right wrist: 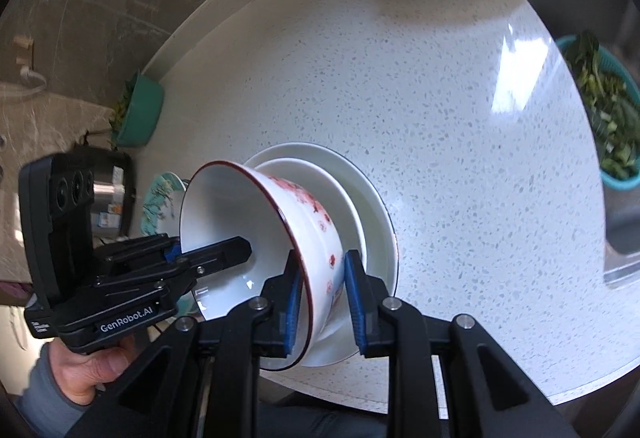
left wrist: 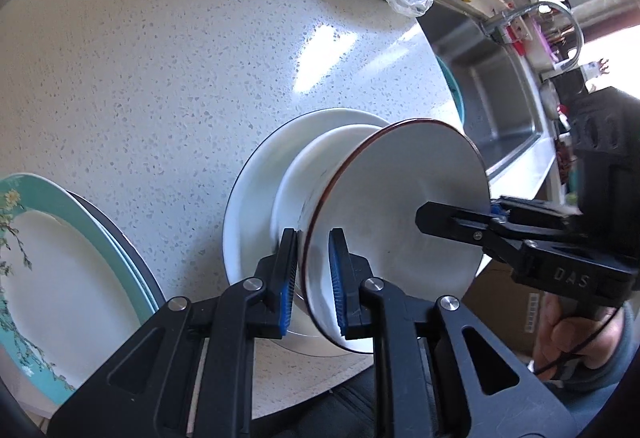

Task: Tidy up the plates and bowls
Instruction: 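Open both tools, then close them on the rim of the nested bowls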

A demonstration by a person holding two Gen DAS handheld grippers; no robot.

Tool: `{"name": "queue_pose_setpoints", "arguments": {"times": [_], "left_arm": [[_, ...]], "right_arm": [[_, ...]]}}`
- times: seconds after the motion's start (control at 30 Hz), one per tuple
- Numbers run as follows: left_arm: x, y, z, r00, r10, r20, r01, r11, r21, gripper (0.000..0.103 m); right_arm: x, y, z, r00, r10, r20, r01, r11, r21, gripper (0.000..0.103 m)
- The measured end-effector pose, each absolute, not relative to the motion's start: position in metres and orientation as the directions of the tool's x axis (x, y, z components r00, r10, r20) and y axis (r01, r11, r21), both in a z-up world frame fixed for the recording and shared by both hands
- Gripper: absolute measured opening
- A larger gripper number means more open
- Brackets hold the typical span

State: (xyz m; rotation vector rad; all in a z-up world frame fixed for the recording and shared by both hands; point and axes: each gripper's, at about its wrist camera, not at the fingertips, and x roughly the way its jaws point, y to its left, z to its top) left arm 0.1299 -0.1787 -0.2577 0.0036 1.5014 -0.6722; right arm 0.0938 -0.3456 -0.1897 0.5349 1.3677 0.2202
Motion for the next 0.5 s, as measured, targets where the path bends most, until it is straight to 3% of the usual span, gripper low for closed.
{"name": "queue_pose_setpoints", "arguments": {"times": [0.2, 0.5], "left_arm": [[0.131, -0.18, -0.259, -0.05, -0.399, -0.916, 0.42, 0.823, -0.381, 0.015], [0.134, -0.179, -0.257, -0.028, -0.397, -0.917, 0.427, 0.825, -0.37, 0.015]], "right_arm": [[0.097, -0.324, -0.187, 0.192, 0.383, -0.904, 0.114, 0.906, 0.408, 0.028], [0.1, -0.317, -0.173, 0.234, 0.354, -0.906, 0.086, 0.92, 0.382, 0.042]]}}
